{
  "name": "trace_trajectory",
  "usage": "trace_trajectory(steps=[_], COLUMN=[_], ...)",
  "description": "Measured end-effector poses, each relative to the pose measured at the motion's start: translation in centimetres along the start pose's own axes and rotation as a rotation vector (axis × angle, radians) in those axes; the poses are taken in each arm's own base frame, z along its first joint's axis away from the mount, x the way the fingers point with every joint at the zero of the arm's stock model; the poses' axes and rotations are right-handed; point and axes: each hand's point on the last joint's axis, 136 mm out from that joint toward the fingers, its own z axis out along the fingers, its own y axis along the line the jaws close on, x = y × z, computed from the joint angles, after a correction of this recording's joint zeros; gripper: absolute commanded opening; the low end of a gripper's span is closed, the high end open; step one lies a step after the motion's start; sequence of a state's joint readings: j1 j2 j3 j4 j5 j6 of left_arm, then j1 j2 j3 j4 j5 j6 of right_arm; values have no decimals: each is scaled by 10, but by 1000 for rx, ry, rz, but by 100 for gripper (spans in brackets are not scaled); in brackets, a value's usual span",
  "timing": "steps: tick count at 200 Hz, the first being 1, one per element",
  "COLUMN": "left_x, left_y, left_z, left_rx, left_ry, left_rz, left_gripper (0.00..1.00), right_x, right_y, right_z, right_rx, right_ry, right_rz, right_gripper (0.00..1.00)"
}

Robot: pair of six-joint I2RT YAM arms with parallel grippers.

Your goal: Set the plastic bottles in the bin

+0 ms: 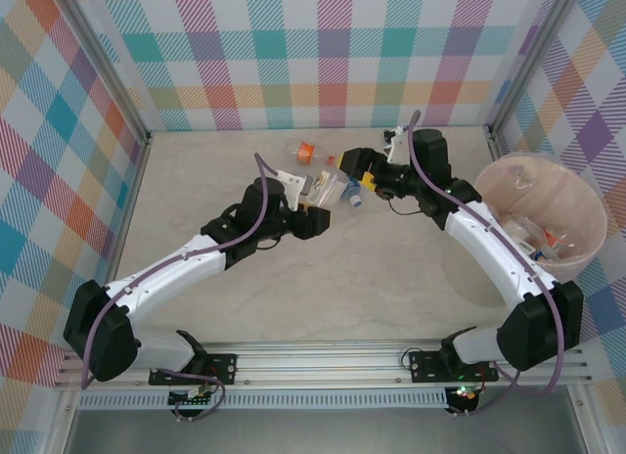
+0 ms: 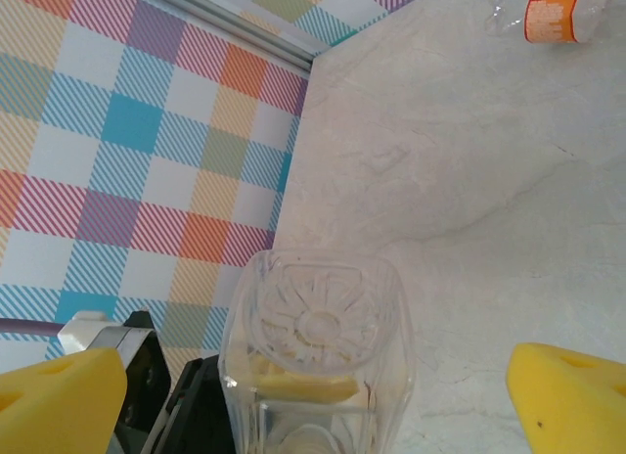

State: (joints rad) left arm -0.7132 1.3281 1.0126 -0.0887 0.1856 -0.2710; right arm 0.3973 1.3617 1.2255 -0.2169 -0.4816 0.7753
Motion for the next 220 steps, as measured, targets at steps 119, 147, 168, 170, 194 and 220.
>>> trace_trajectory(steps=[119, 147, 168, 170, 194, 220], left_x=[-5, -10, -10, -10, -15, -20], left_y=[-12, -14, -15, -15, -17, -23], left_z=[9, 12, 14, 14, 14, 11], left_rx=[34, 16, 17, 17, 18, 44], left_ry=[0, -7, -5, -6, -15, -34], left_rz=[24, 43, 48, 42, 45, 28], left_gripper=[51, 55, 76, 79, 100, 100], right_x=[18, 21, 20, 19, 16, -5], right_y=[1, -5, -6, -6, -10, -8], right_z=[36, 37, 35, 35, 23, -9], right_rx=[0, 27, 44, 48, 100, 173], right_ry=[138, 149, 143, 140, 118, 35], right_rz=[20, 21, 14, 11, -16, -72], right_gripper=[73, 59, 55, 55, 54, 54])
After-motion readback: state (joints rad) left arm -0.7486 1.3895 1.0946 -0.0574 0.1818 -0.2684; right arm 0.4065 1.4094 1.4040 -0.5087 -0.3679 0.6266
